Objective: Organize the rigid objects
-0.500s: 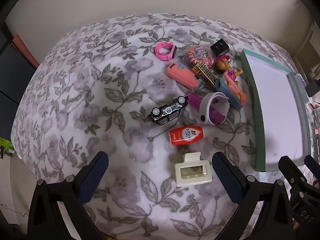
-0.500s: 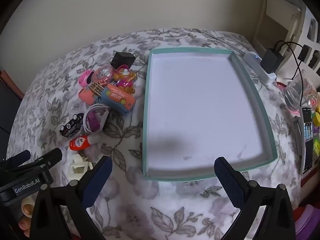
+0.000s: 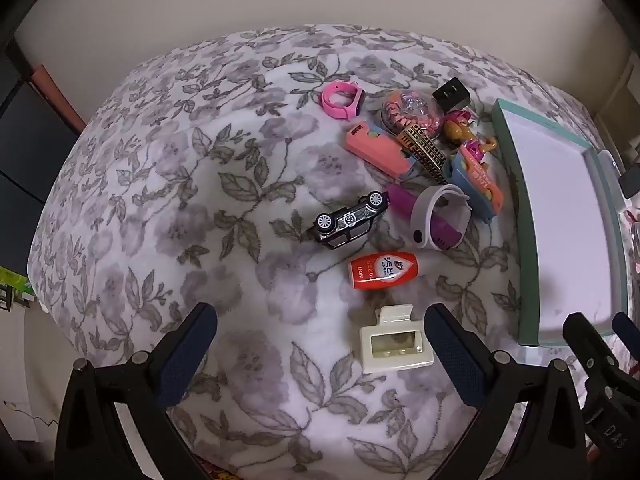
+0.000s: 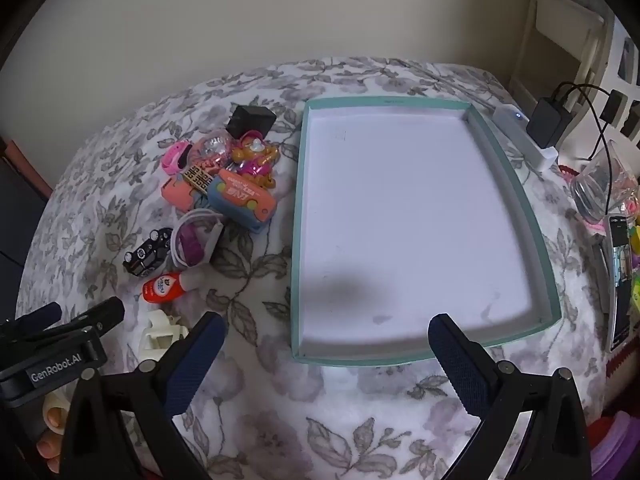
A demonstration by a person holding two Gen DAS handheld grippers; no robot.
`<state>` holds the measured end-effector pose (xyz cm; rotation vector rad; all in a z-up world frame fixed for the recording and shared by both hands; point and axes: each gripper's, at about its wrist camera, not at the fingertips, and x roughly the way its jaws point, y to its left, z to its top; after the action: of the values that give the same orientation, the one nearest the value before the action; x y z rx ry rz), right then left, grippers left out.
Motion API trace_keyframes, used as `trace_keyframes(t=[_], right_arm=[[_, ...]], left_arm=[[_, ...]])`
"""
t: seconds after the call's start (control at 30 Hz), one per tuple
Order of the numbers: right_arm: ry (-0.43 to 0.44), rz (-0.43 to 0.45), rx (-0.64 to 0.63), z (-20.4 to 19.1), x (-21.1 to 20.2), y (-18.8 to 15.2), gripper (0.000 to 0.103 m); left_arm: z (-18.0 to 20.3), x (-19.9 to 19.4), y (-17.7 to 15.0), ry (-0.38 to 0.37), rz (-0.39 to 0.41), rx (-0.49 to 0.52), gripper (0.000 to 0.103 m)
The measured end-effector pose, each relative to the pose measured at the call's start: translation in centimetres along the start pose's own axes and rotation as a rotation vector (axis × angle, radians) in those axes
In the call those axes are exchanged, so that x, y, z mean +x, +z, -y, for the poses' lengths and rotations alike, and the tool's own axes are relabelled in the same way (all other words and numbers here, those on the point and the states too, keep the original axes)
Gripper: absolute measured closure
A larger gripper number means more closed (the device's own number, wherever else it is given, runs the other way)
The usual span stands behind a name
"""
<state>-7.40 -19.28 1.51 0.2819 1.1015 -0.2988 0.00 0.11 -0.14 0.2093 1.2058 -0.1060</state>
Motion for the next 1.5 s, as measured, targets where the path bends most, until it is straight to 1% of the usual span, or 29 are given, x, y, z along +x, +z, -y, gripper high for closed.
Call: trace_keyframes(t=[0.2, 0.4, 1.13, 1.37, 1.5], right_arm=[[0.025, 0.028, 0.014, 0.5, -0.3, 0.2, 0.0], [0.028, 0.058, 0.022, 0.6, -0.7, 0.2, 0.0], [0.004, 0.067, -0.017, 0.0, -0.6, 0.2, 0.0], [0.007, 0.056, -0.029, -0.2, -0.5, 0.2, 0.0], [0.014, 0.047, -0.044, -0.8, -0.4, 0.0, 0.0]], left_arm=[[-0.1, 0.0, 0.2, 0.003, 0.004, 0.002, 0.0], [-0.2, -0.1, 0.2, 0.006, 0.005, 0.0, 0.0], [-0.3, 0.0, 0.1, 0.007, 0.001, -0.008, 0.0], [-0.4, 0.1, 0.1, 0.008, 0.0, -0.012, 0.0], [-0.8, 0.2, 0.2, 0.022, 0.006, -0.022, 0.0]])
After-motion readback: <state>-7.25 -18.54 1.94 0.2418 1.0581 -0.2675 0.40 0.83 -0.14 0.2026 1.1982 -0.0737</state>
